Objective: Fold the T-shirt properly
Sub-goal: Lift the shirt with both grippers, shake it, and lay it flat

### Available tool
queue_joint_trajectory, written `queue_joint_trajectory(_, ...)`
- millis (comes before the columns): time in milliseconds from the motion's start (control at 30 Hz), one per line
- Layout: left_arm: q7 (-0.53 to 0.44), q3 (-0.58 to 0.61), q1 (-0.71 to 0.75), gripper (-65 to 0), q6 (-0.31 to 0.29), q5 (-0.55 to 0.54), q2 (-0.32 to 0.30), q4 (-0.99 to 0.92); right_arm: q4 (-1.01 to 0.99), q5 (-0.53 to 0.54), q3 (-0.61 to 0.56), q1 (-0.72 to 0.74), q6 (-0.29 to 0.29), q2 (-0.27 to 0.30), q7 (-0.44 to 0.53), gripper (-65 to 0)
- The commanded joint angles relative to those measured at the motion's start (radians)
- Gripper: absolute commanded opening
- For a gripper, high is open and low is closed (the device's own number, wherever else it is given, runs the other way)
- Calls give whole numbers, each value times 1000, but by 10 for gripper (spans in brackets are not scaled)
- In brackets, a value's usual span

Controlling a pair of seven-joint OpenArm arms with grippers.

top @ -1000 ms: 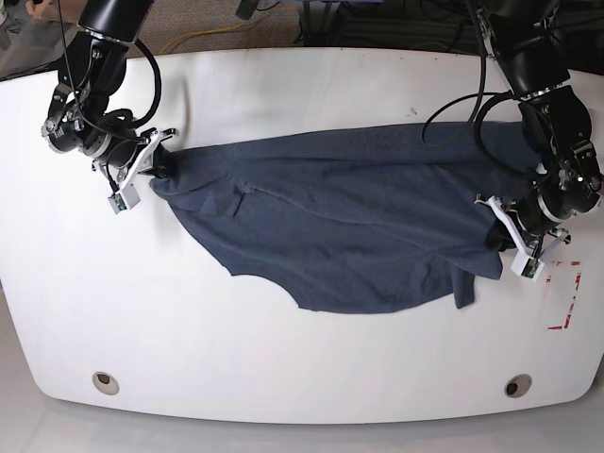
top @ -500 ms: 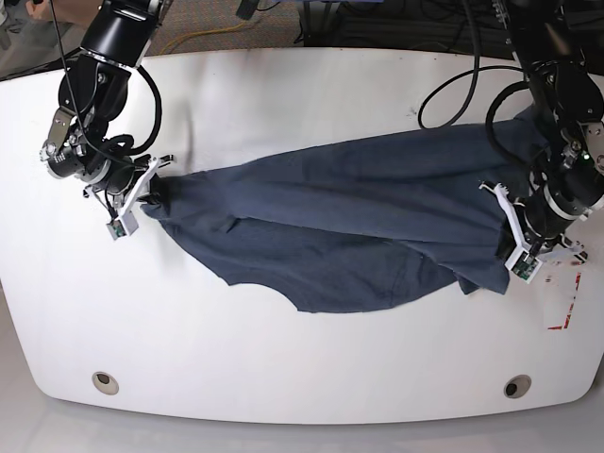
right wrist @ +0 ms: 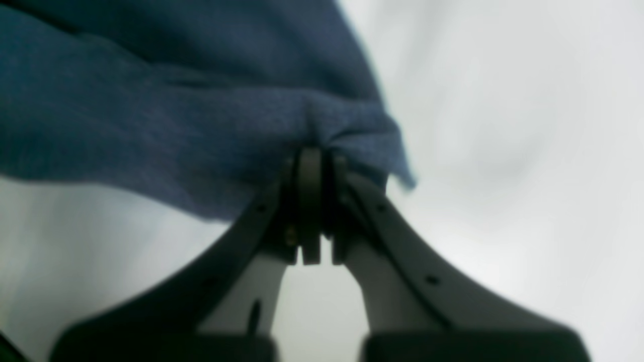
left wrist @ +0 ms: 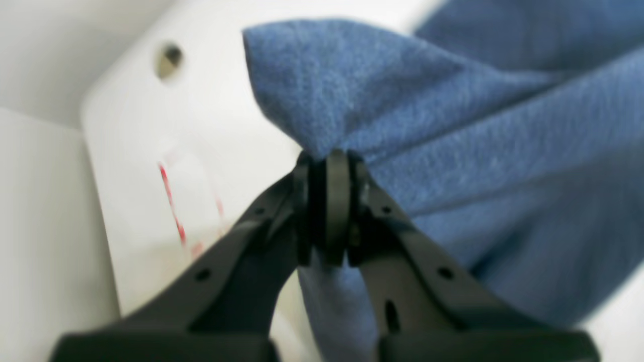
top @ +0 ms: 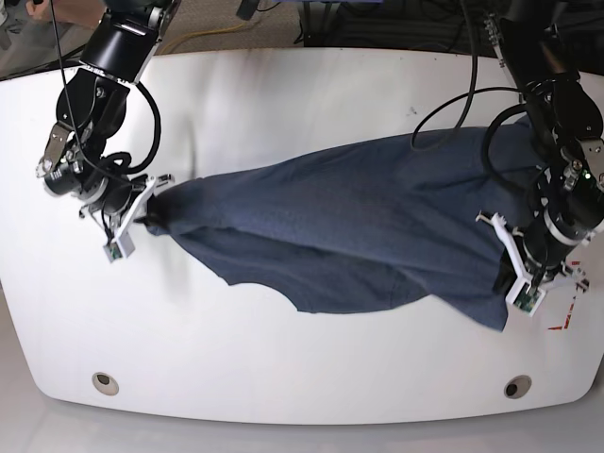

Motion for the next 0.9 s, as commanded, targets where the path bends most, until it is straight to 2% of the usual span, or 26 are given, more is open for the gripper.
queue_joint_trajectory(0,-32,13,-73,-650,6,-11,-9,14,19,13,4,67,1,23,27,-650)
queue_joint_trajectory(167,-28,68,-199,-650,6,-11,-12,14,-30,-53,-26,219,1,59,27,-650)
queue_joint_trajectory(333,-27,70,-334,-650,6,-11,-19,14,-104,-61,-102,399,1,148,27,-650)
queue_joint_trajectory(500,21,68,-506,-650,6,-12,-77,16,-121,-62,-180,595,1,218,21,-650)
queue_joint_trajectory(567,28,68,-584,-650,6,-12,-94,14,-121,-65,-223,686,1,244,-12,-650)
queue_joint_trajectory(733,28,74,-748,-650,6,-12,-137,-4,-121,-61,-296,861,1,278,-61,-650)
queue_joint_trajectory(867,30,74,-853,-650,6,-14,-140,-58,-118,-59,-324,960,1,295,-79,-650)
